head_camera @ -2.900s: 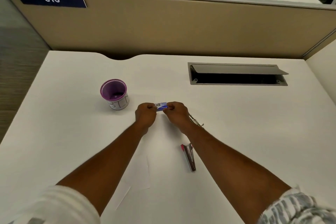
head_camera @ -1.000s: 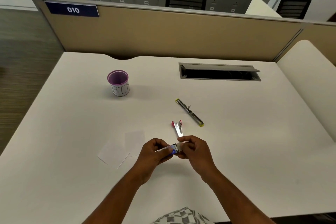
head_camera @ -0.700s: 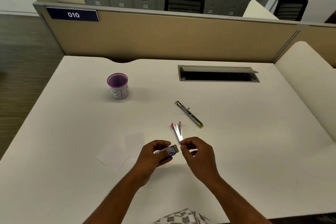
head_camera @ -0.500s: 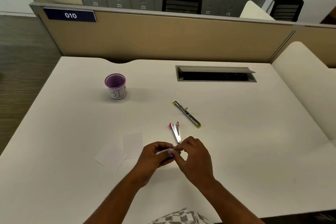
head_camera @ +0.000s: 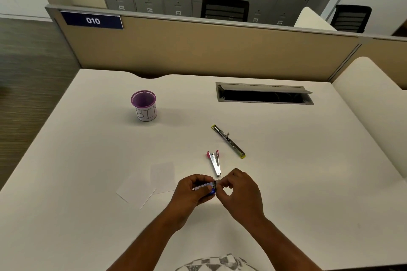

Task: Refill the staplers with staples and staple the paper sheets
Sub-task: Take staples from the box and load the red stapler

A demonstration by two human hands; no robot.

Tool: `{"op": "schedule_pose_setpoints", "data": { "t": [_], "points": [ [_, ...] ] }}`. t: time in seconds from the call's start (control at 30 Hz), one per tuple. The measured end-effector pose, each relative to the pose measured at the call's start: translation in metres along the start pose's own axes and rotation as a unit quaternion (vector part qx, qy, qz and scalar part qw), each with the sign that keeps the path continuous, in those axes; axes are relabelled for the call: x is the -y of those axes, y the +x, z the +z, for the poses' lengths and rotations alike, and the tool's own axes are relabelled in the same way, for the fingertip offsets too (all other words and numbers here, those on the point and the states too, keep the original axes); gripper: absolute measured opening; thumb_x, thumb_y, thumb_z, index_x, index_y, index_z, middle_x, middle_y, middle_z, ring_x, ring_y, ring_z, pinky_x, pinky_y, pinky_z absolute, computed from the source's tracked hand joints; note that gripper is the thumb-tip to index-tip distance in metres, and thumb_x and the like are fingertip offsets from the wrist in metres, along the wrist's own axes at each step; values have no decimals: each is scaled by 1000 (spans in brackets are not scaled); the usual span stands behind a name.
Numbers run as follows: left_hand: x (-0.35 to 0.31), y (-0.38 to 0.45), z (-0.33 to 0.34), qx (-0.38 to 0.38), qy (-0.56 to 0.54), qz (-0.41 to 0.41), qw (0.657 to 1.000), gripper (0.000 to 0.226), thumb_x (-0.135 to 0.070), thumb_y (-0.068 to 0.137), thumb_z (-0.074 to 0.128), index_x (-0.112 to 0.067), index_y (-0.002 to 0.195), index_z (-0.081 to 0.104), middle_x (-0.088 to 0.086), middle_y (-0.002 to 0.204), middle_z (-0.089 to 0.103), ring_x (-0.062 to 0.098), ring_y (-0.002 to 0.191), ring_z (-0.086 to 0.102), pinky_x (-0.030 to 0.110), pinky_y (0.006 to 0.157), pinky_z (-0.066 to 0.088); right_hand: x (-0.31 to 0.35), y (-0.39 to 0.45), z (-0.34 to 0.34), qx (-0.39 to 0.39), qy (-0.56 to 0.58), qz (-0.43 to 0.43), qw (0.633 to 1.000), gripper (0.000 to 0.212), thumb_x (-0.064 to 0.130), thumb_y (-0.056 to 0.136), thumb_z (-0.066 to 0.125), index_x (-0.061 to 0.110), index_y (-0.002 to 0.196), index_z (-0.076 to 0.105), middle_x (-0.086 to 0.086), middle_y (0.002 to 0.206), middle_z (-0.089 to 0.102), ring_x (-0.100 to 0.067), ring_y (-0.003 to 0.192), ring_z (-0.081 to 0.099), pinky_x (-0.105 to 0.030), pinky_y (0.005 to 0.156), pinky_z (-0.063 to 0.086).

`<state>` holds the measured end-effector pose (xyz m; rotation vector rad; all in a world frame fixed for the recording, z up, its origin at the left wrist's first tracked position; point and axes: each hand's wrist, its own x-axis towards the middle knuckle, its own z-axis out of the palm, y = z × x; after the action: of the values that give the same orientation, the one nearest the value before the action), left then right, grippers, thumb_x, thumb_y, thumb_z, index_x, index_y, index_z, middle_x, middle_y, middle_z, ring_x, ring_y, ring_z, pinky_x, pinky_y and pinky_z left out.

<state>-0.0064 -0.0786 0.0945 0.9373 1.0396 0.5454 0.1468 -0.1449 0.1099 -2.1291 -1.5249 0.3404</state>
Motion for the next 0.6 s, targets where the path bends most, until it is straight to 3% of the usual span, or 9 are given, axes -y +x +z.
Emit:
{"op": "schedule_pose_setpoints", "data": {
  "t": [0.2, 0.33, 0.6],
  "points": [
    [-2, 3, 7, -7, -13, -13, 1000, 18, 1, 91, 68, -4, 107, 71, 13, 107, 74, 28, 98, 73, 36, 86, 62, -1, 8, -1, 17, -26, -12, 999, 13, 38, 85, 67, 28, 78, 62, 14, 80, 56, -9, 78, 53, -24, 64, 49],
    [-9, 8, 9, -17, -27, -20, 999, 18, 2, 91, 66, -3, 109, 69, 14, 109, 73, 27, 100, 71, 41, 89, 61, 2, 10, -1, 11, -42, -21, 999, 12, 37, 88, 62, 28, 80, 59, 14, 82, 53, -9, 78, 50, -25, 60, 49],
    [-12, 9, 7, -30, -16, -22, 999, 20, 3, 91, 67, -2, 110, 68, 14, 112, 70, 32, 105, 69, 47, 94, 58, -3, 6, -3, 10, -28, -27, 999, 11, 39, 87, 69, 29, 90, 70, 21, 86, 50, -6, 79, 51, -16, 64, 45]
  ]
}}
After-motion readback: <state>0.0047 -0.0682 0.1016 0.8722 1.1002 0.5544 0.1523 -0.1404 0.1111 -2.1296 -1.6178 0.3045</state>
